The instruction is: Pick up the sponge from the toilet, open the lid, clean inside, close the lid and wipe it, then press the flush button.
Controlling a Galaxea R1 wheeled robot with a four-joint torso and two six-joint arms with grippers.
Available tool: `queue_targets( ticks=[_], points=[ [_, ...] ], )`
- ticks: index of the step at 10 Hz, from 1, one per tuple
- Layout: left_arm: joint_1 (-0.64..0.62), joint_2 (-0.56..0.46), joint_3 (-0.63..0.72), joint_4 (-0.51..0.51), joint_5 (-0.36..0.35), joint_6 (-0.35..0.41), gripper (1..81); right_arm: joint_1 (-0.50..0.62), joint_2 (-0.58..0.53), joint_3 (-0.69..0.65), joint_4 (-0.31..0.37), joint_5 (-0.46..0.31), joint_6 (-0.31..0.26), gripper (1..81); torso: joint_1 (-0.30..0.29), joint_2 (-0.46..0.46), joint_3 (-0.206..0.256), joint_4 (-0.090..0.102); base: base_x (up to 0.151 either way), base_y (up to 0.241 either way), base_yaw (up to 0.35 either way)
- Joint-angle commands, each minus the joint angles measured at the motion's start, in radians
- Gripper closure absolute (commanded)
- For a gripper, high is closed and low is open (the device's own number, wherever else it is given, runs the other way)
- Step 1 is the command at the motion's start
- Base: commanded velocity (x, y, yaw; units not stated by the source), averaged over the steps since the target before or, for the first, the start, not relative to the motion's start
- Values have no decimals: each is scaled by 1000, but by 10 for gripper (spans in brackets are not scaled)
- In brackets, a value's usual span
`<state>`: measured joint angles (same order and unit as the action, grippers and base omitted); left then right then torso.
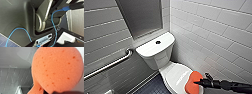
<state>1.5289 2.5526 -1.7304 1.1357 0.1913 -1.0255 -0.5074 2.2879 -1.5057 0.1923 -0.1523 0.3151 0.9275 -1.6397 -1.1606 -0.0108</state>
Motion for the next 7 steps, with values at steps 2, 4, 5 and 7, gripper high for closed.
queue_targets(
  ticks=[2, 4, 5, 7],
  points=[
    [17, -12, 22, 2, 39, 1, 10, 200, 34, -105, 62, -92, 21, 811, 0, 0, 0, 0, 0, 0, 0],
    [23, -6, 15, -1, 39, 1, 10, 233, 110, -187, 65, -108, 24, 811, 0, 0, -1, 0, 0, 0, 0],
    [26, -1, 6, -2, 39, 1, 10, 240, 145, -224, 64, -113, 35, 811, 0, 0, -1, 0, 0, 0, 0],
    [29, 3, -6, -8, 37, 1, 10, 250, 196, -276, 65, -113, 39, 811, 0, 0, -73, 0, 0, 0, 0]
  ],
)
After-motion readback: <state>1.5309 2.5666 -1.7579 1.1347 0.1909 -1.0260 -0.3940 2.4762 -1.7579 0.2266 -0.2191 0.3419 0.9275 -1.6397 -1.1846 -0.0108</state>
